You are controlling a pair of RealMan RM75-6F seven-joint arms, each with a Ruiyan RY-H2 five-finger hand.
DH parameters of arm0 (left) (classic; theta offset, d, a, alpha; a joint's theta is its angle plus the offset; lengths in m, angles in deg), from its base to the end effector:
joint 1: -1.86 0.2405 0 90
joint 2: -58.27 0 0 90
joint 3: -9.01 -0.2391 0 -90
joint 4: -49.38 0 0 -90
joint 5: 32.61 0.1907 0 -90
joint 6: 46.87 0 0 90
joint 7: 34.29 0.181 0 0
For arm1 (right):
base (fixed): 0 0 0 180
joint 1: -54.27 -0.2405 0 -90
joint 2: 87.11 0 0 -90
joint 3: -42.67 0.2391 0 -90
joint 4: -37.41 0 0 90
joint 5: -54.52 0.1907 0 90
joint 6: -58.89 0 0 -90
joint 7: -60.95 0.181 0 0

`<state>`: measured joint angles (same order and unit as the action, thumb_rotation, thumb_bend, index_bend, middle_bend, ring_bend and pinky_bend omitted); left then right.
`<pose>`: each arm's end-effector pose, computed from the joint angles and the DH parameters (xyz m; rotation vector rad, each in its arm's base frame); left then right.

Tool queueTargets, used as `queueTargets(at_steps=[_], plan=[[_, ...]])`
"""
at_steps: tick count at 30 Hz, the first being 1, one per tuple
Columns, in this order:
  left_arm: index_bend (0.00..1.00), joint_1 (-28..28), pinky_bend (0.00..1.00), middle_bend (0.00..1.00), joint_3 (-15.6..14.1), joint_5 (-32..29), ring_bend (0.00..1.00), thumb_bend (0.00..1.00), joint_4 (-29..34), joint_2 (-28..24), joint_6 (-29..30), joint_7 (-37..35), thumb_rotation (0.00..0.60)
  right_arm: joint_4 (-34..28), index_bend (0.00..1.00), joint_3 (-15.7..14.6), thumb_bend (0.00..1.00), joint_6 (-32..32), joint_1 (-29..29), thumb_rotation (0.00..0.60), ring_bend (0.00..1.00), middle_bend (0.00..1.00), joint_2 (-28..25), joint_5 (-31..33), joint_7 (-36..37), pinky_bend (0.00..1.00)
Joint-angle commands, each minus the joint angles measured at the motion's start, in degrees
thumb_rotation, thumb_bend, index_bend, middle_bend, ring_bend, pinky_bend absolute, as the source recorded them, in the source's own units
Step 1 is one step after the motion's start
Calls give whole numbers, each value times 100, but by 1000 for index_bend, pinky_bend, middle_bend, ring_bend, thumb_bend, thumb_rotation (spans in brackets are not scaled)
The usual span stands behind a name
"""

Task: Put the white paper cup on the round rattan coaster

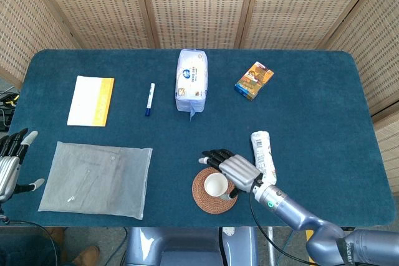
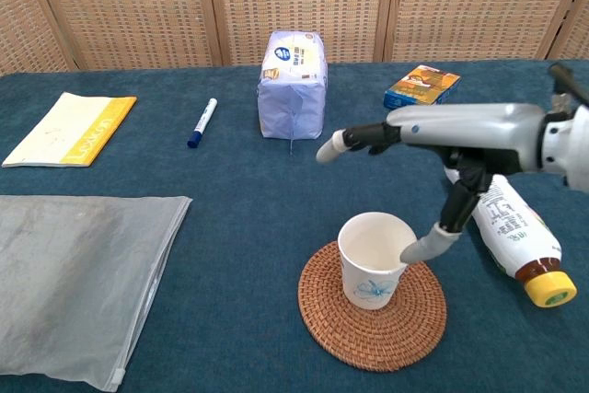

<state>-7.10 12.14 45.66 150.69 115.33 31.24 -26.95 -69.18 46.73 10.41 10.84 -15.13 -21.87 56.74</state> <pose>-0.2801 0.2322 0.1801 -1.4226 -0.9328 -0.7597 -0.0864 -0.2926 0.0143 2.1863 -1.1266 1.0290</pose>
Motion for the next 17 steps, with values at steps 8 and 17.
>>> queueTargets(at_steps=[8,17], plan=[[0,160,0,0,57,141,0,0,-91,135,451,26,600,1029,64,-257,0,-3013,1707,600,0,0,-887,-1277,111,0],[0,167,0,0,77,349,0,0,-317,356,610,-75,600,2742,32,-478,0,-4083,2666,600,0,0,-545,-1379,738,0]])
